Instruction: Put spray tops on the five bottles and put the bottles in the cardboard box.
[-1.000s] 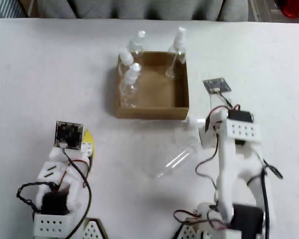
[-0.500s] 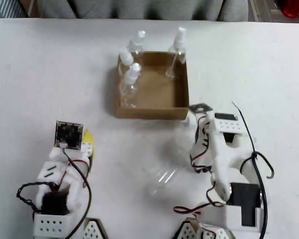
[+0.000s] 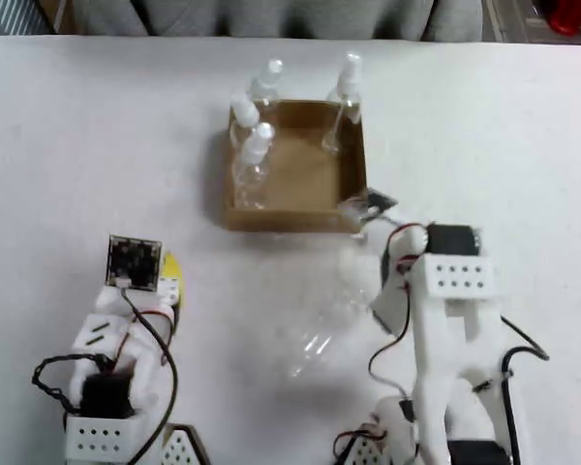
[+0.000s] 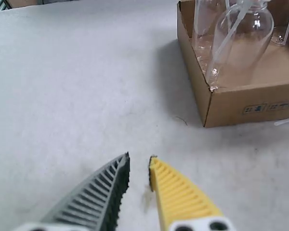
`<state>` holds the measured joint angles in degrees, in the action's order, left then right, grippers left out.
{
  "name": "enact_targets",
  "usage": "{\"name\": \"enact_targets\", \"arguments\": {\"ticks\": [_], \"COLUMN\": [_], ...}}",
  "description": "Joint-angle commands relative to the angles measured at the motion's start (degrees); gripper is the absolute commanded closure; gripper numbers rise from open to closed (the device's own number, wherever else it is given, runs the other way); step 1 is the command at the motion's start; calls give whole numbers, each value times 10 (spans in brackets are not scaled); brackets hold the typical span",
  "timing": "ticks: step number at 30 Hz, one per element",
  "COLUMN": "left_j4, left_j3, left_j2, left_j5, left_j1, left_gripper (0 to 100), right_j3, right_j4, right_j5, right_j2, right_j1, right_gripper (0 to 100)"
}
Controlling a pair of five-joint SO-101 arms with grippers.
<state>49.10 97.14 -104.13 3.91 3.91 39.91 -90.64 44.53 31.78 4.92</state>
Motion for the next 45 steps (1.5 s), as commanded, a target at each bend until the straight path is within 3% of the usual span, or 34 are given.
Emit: {"name": "enact_targets", "arguments": {"ticks": [1, 7, 16, 24, 31, 33, 38, 45], "left_j4": [4, 4, 4, 4, 4, 4, 4, 2], "left_j3": [-2, -2, -2, -2, -2, -2, -2, -2], "left_j2": [-7, -7, -7, -7, -7, -7, -7, -7], "left_j5": [4, 4, 4, 4, 4, 4, 4, 4], "left_j1": [4, 4, 4, 4, 4, 4, 4, 4], "left_gripper": [980, 980, 980, 980, 980, 980, 980, 980], "right_j3": [-9, 22, 118, 205, 190, 160, 74, 3], "right_j4": [-16, -5, 116, 221, 292, 293, 293, 289], "right_j5": [87, 211, 220, 220, 213, 178, 33, -309], "right_j2": [38, 40, 39, 27, -104, -123, -123, -129], "right_j1": [66, 175, 290, 310, 299, 282, 241, 235], "right_gripper": [698, 628, 627, 628, 638, 701, 969, 964]}}
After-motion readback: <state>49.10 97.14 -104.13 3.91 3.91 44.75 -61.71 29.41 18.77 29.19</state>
